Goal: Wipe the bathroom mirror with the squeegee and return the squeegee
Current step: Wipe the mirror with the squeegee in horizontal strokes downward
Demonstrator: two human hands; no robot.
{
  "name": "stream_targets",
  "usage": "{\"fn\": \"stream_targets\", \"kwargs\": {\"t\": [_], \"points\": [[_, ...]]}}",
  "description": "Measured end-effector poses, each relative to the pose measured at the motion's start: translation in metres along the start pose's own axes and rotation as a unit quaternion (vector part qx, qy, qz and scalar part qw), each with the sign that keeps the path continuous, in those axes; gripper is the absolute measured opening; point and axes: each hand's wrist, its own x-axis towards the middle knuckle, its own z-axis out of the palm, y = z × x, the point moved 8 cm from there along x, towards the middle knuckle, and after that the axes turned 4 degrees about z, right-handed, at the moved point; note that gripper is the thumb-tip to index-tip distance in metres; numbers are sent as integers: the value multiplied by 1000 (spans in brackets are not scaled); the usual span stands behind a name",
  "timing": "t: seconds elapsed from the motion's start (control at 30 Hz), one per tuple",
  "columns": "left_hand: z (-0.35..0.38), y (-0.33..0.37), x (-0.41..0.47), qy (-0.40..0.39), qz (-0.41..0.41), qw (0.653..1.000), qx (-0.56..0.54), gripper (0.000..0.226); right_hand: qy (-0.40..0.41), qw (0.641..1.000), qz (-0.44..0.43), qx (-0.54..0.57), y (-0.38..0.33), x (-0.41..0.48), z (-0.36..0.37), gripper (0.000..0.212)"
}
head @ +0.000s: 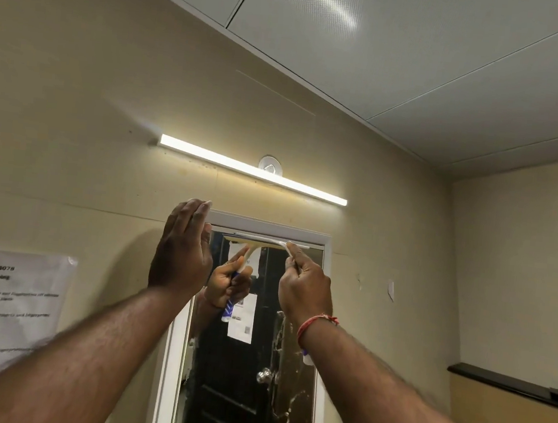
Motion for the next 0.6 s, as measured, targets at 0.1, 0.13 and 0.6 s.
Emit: {"fn": "stream_targets", "kwargs": {"t": [0.1, 0.13, 0.6], "points": [[2, -1, -2, 6, 12, 1000, 2, 52, -1, 1000, -11, -4, 0, 4, 5, 39], [2, -2, -3, 6, 12, 1000, 2, 52, 2, 1000, -13, -7, 0, 6, 7, 39], [9, -9, -3, 26, 24, 999, -2, 56, 24, 999, -27, -38, 9, 8, 18, 39]]}}
